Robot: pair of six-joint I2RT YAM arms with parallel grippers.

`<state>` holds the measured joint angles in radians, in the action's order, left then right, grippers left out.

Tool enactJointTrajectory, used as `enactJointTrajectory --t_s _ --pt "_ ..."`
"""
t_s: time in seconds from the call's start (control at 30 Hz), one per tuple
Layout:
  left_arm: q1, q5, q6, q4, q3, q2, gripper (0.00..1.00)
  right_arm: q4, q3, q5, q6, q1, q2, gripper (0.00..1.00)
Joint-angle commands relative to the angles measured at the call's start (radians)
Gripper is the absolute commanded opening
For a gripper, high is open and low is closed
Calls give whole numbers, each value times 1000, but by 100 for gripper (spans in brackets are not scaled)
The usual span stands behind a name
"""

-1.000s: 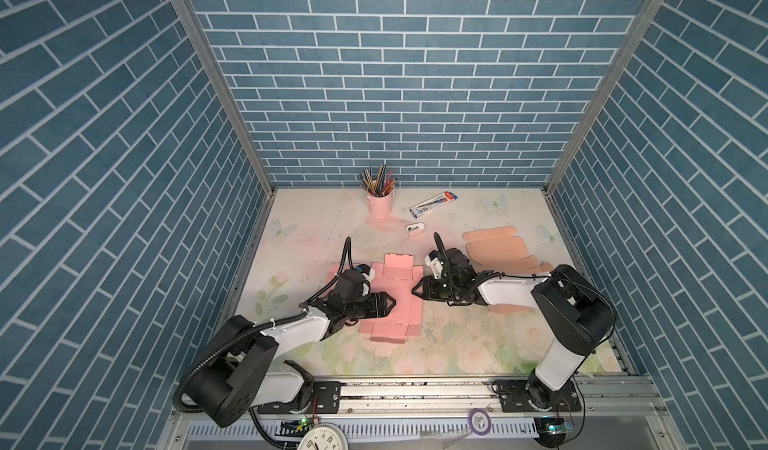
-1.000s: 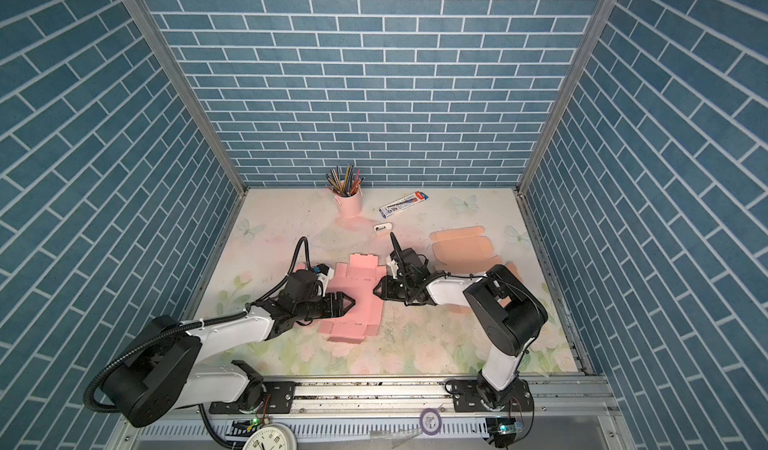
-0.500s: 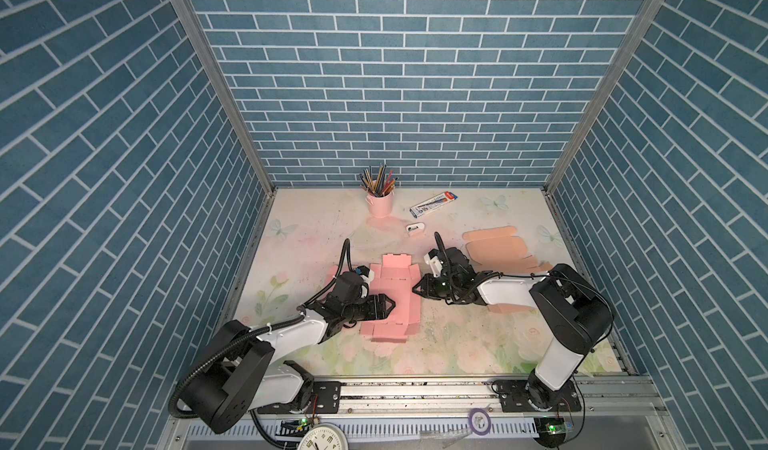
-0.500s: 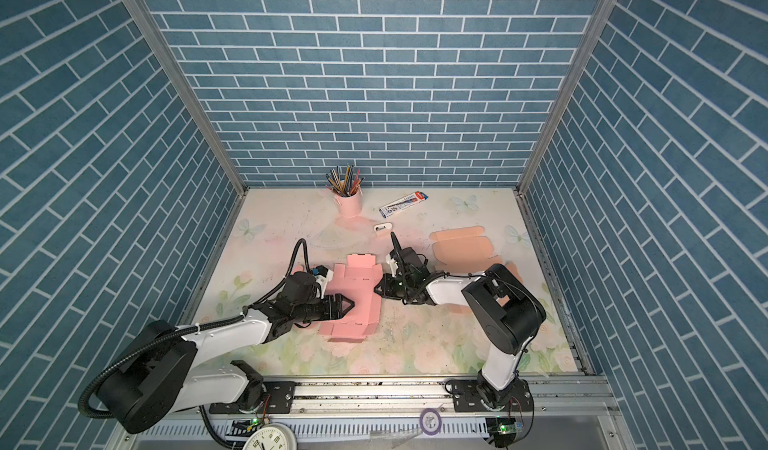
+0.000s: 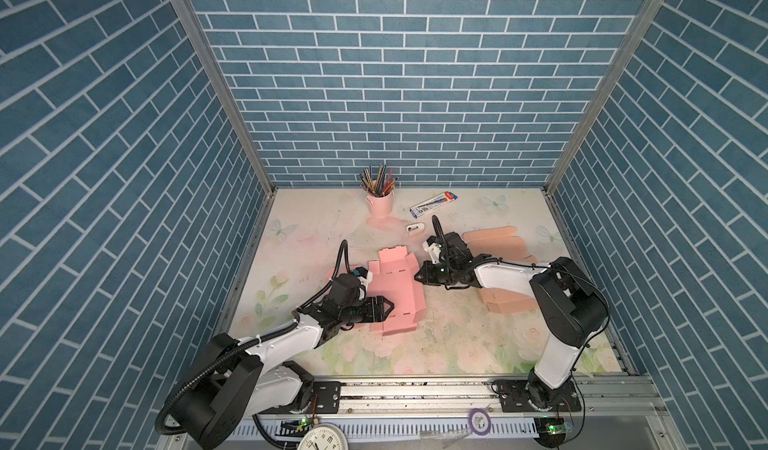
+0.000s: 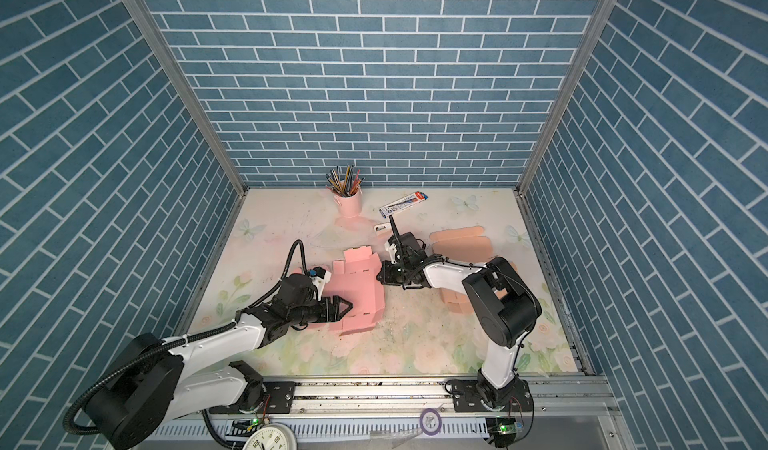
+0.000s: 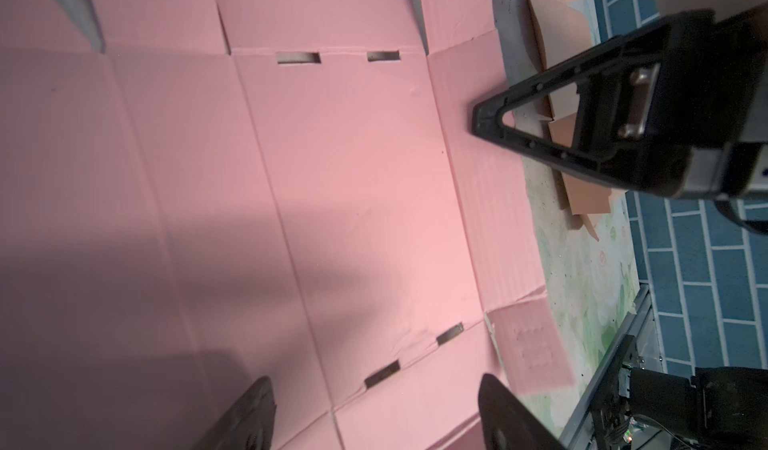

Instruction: Fold the paper box

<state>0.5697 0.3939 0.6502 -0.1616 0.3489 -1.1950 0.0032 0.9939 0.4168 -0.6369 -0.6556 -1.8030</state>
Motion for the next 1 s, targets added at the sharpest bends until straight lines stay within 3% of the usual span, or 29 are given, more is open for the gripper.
enactJointTrajectory --t_s 0.0,0.2,0.4,0.63,0.83,0.97 --pt "-13 -10 -12 16 17 11 78 -109 54 14 99 24 -36 12" --pt "-80 15 -26 6 7 -6 77 -138 69 11 118 30 -38 23" --pt "-86 14 -34 -1 10 -20 77 -8 -55 54 8 30 22 36" --pt "-87 16 -27 -37 -12 -57 77 176 -197 120 -113 19 50 36" --pt "-87 19 -26 -50 -21 -72 76 189 -199 114 -126 -4 37 35" --pt "-86 19 -24 -56 -29 -75 76 193 -199 102 -134 -5 40 28"
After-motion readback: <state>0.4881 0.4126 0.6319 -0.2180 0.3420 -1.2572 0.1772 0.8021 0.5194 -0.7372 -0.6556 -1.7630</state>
